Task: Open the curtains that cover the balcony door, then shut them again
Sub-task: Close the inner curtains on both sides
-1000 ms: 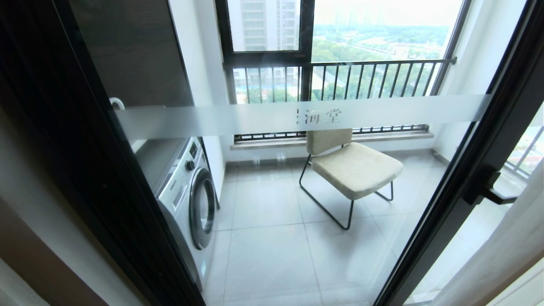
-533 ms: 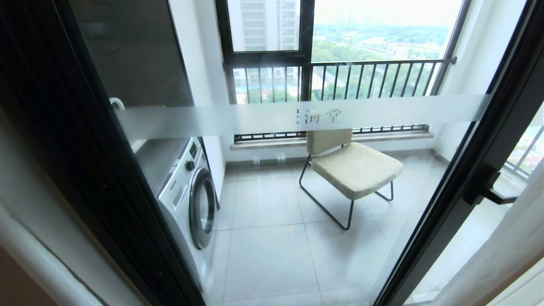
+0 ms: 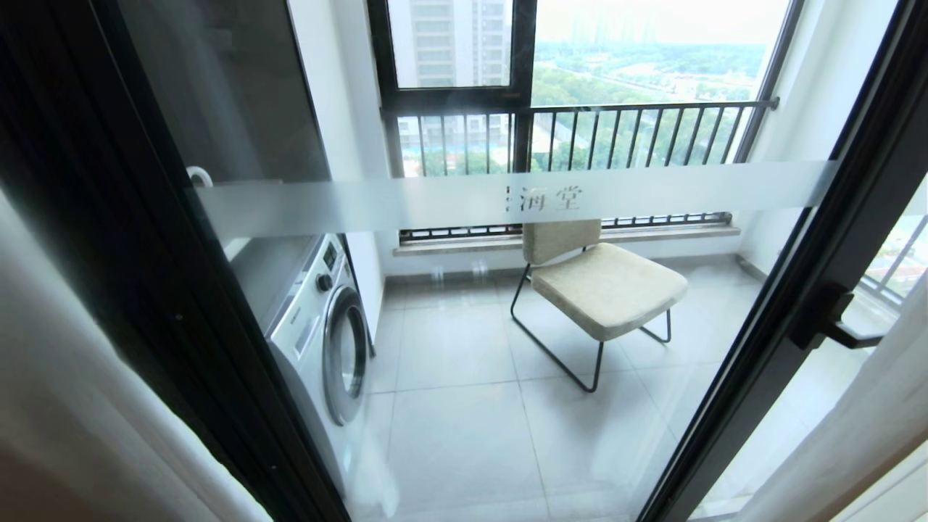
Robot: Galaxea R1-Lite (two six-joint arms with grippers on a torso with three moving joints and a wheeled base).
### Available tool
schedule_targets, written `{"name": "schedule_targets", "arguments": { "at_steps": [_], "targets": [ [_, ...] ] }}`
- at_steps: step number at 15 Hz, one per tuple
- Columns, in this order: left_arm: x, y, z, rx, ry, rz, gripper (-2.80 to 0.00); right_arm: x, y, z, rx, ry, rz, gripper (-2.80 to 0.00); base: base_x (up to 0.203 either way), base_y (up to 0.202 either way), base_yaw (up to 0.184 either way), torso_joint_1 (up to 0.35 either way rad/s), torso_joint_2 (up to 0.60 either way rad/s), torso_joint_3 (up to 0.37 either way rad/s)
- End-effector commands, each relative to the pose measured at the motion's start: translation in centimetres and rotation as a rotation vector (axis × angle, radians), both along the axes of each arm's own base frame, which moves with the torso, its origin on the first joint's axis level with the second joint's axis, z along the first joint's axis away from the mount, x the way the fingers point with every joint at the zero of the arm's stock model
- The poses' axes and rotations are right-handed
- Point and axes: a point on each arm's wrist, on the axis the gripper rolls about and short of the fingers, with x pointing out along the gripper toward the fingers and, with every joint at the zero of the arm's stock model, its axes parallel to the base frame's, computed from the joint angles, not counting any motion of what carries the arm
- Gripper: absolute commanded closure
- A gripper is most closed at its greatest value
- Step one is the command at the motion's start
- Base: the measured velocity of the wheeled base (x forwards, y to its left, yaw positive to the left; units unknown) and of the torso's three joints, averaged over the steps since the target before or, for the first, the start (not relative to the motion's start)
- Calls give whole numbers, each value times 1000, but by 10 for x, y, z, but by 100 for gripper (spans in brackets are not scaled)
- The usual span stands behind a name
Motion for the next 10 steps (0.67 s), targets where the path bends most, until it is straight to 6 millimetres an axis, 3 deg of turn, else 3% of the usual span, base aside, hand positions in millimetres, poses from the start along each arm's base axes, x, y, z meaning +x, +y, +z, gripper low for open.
{"name": "schedule_targets", "arguments": {
  "at_steps": [1,10],
  "targets": [
    [-9,-15,1,3,-5,-92,0,0,0,0,0,0,1,0,0,0,0,0,0,0],
    [-4,-35,-1,4,17,-304,0,0,0,0,0,0,1,0,0,0,0,0,0,0]
  ]
}}
